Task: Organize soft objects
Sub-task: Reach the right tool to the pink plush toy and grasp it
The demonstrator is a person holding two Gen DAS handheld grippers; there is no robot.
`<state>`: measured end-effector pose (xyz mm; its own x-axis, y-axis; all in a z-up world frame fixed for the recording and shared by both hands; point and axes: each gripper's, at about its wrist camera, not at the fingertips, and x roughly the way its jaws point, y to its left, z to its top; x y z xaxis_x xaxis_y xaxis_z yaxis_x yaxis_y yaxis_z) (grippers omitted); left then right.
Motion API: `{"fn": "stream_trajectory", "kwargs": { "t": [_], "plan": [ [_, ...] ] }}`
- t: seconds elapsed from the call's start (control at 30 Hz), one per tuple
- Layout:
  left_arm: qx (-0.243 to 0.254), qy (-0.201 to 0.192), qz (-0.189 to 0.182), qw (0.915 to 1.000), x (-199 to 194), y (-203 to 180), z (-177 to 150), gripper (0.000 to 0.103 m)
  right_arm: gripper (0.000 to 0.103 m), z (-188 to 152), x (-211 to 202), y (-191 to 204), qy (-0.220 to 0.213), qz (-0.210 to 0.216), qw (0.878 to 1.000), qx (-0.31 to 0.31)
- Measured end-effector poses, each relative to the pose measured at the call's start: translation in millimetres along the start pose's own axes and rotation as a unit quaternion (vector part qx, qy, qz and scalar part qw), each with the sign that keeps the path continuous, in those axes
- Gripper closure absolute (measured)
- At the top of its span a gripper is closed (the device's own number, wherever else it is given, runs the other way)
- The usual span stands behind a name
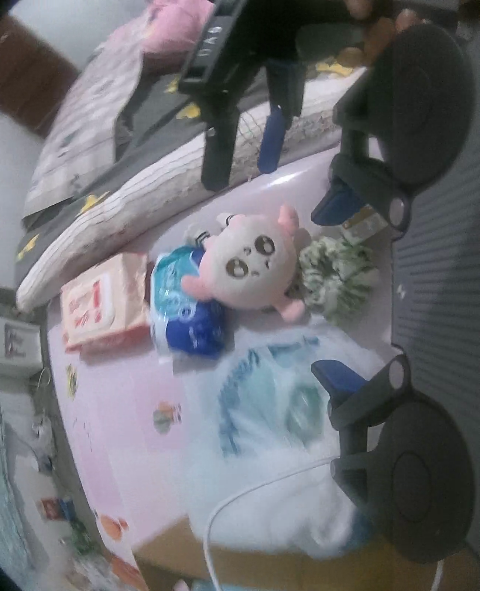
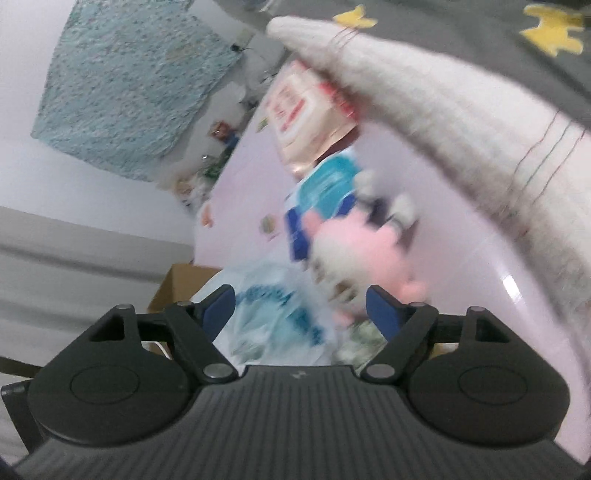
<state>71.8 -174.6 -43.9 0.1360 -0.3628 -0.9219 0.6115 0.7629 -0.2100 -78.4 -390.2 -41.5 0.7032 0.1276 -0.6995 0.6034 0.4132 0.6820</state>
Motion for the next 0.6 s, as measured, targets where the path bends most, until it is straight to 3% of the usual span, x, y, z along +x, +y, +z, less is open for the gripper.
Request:
{"fn": "stream_trajectory", "kwargs": {
  "t": [0.33, 0.6],
  "plan": [
    [0.064, 0.026, 0.023, 0.9974, 66.8, -31.8, 39.7, 0.016, 0.015, 32.3, 56.0, -30.6, 0.045, -0.043, 0.997, 0.037],
    [0.065, 0.052, 0.027, 0.9961, 95.5, -32.8, 53.4, 0.016, 0.014, 39.6, 94.1, -31.9, 0.079, -0.043, 0.995, 0.049]
  ]
}}
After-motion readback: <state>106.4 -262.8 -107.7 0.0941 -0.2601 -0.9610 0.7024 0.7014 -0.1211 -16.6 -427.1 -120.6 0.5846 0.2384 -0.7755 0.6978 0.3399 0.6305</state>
